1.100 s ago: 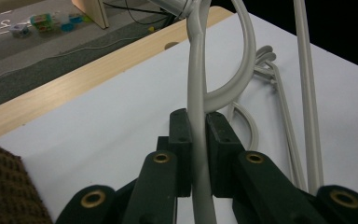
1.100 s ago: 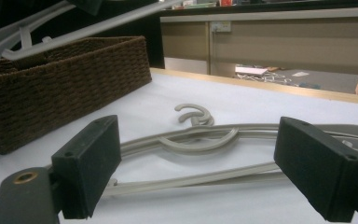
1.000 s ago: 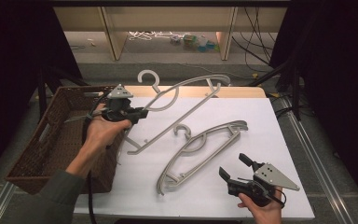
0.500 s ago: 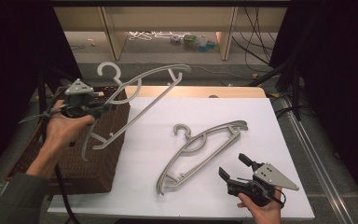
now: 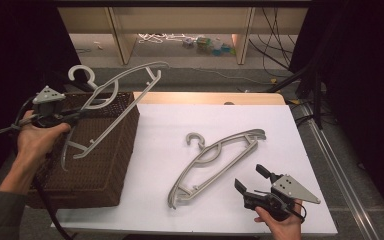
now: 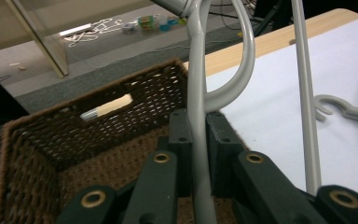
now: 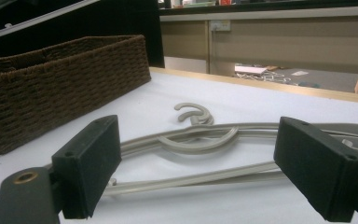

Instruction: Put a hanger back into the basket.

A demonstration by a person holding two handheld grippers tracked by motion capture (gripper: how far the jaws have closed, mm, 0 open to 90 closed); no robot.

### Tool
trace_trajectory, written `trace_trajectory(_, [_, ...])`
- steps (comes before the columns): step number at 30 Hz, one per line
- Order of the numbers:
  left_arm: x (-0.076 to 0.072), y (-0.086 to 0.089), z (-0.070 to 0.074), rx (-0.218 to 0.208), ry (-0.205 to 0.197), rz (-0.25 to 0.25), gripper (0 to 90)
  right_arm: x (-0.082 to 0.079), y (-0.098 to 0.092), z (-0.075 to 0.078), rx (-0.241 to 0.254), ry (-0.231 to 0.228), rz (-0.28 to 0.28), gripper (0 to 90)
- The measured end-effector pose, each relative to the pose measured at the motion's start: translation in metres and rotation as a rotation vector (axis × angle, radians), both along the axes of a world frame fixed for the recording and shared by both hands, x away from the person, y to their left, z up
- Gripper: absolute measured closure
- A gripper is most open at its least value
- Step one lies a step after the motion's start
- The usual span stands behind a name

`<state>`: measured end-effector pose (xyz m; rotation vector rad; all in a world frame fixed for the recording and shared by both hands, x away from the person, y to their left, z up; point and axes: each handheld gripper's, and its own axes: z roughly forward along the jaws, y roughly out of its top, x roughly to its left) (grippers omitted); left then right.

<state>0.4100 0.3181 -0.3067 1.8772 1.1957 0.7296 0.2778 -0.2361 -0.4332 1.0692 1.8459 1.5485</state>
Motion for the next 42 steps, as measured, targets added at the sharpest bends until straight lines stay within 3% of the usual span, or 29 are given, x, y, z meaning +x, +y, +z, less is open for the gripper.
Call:
trace_trajectory(13, [-0.007, 0.042, -0.023, 0.037, -0.002, 0.069, 82.1, 0.001, 0.000, -0.001, 0.008, -0.001, 0.004, 15.7])
trace_trajectory(16, [-0.009, 0.050, -0.028, 0.018, -0.004, 0.094, 82.1, 0.001, 0.000, -0.001, 0.010, -0.004, 0.002, 15.7])
trace_trajectory(30, [-0.016, 0.076, -0.047, 0.048, -0.012, 0.134, 82.1, 0.001, 0.000, -0.001, 0.012, -0.002, 0.001, 15.7])
trace_trajectory(42, [-0.024, 0.093, -0.061, 0.105, -0.017, 0.156, 82.0, 0.002, 0.000, -0.002, 0.005, -0.002, -0.009, 15.7])
